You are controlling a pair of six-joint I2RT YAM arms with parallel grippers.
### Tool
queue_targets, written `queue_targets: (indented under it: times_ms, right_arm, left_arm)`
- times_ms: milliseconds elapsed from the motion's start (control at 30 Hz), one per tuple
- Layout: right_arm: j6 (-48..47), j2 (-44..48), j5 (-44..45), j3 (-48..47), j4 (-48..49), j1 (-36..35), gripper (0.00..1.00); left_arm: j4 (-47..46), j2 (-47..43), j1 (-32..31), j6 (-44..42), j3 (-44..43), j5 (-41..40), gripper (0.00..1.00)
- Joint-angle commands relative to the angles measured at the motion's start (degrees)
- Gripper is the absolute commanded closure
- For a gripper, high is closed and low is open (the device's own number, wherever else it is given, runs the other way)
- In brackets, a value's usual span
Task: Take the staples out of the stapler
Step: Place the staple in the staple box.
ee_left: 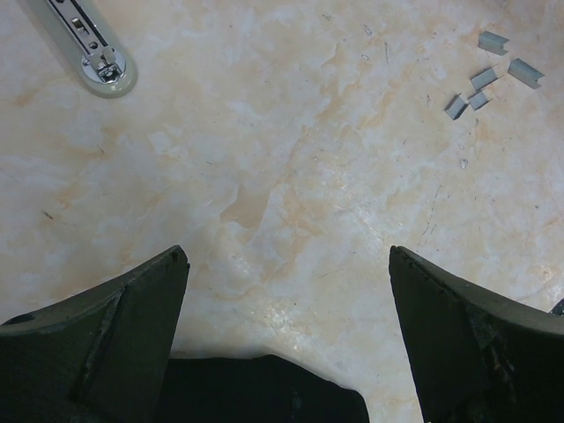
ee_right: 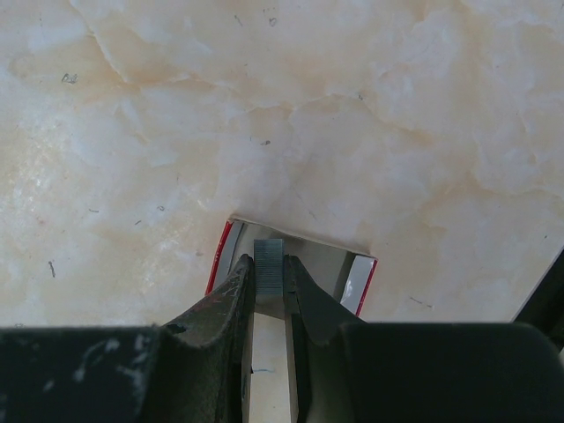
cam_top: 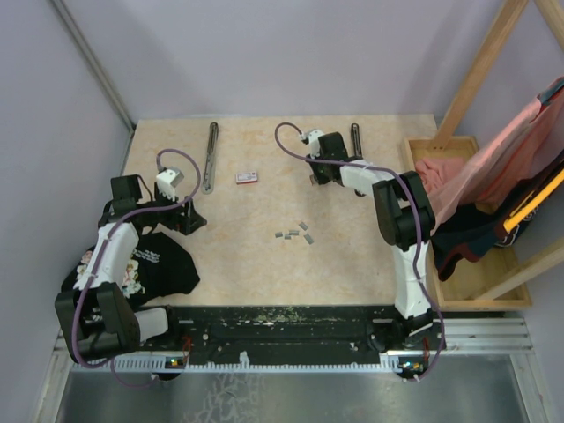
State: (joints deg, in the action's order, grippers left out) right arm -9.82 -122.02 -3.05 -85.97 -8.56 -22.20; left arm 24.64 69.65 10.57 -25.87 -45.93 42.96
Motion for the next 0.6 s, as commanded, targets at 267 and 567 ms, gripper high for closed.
queue_targets:
  times_ms: [267,567]
  right_arm:
    - [1.9,-1.1,-0.7,-2.7,1.0,0.6,0.81]
    - [2.2,-0.6,-2.0,-3.5,0.2,0.6,0.69]
  left_arm:
    - [0.8,0.5,0.5,-1.2,-1.4,1.7,0.0]
    - [0.8,0.7,0.5,-1.2,-1.6,1.7,0.0]
